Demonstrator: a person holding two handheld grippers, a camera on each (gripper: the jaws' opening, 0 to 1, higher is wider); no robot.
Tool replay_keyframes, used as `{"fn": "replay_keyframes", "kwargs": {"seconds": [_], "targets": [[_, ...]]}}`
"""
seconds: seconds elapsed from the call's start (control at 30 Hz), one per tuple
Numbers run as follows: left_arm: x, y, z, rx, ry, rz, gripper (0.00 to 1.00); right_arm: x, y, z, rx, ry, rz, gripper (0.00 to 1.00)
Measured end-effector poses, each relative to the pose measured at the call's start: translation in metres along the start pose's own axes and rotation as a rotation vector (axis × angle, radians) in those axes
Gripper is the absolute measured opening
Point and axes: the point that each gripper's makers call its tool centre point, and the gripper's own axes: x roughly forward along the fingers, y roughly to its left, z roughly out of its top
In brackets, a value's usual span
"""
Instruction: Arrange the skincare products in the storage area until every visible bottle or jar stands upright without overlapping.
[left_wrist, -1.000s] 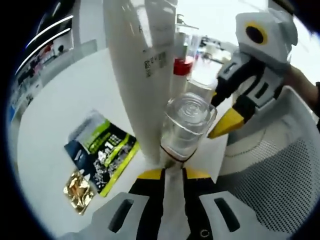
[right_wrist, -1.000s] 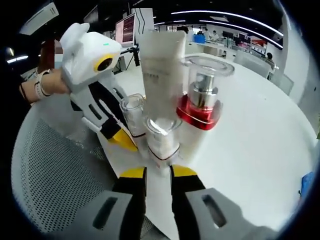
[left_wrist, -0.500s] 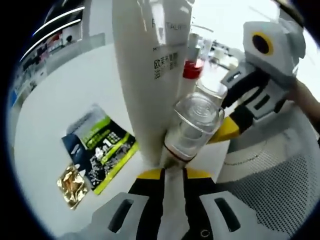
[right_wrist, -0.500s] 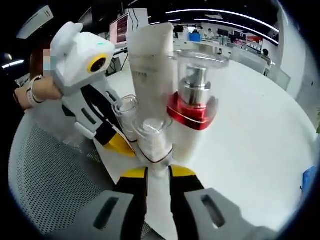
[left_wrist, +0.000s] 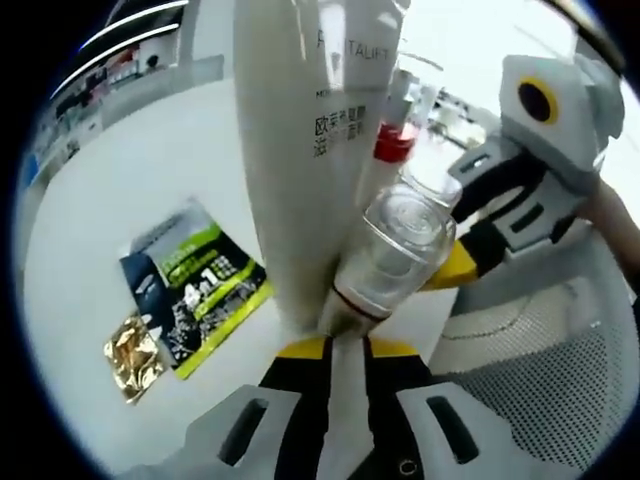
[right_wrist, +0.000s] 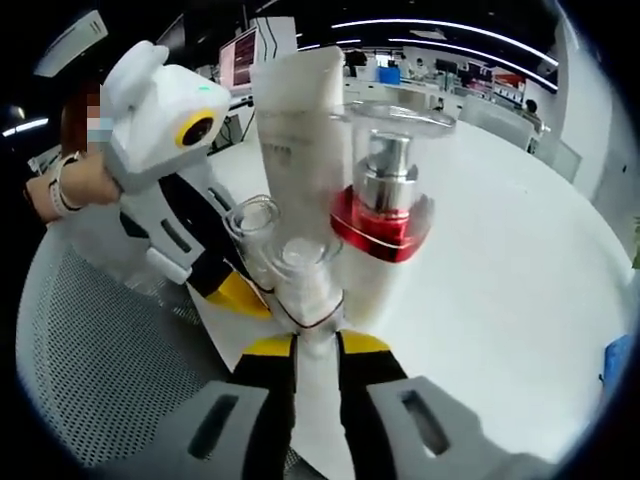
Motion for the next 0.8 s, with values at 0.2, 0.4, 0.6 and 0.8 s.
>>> {"fn": "replay_keyframes", "kwargs": {"seconds": [0.2,0.4,0.6,0.8], "targets": [[0.0014,0.0003,0.0017,-0.013,-0.003,-0.001,0.08,-0.0006,-0.0011,-0.0009,-0.009,0.006,-0.001,0.15],[0.0008,-0.0002,0.0012,0.000,-0.003,-0.011,0.07,-0.0014,-0.0014,-0.0010,-0.019,0.013,-0.002,0.15],[-0.0001,0.0009,-0.0006,0.031,0.004,-0.005,0.07,-0.0017,0.0007,-0.0033,-0.023,0.025,0.003,0.15],[-0.0081,0.0027,0.0036,0.031,-0.018,-0.003,0.09,-0.0075,-0.0001,-0.0020,-0.038,0.027,-0.014,0.16]]}}
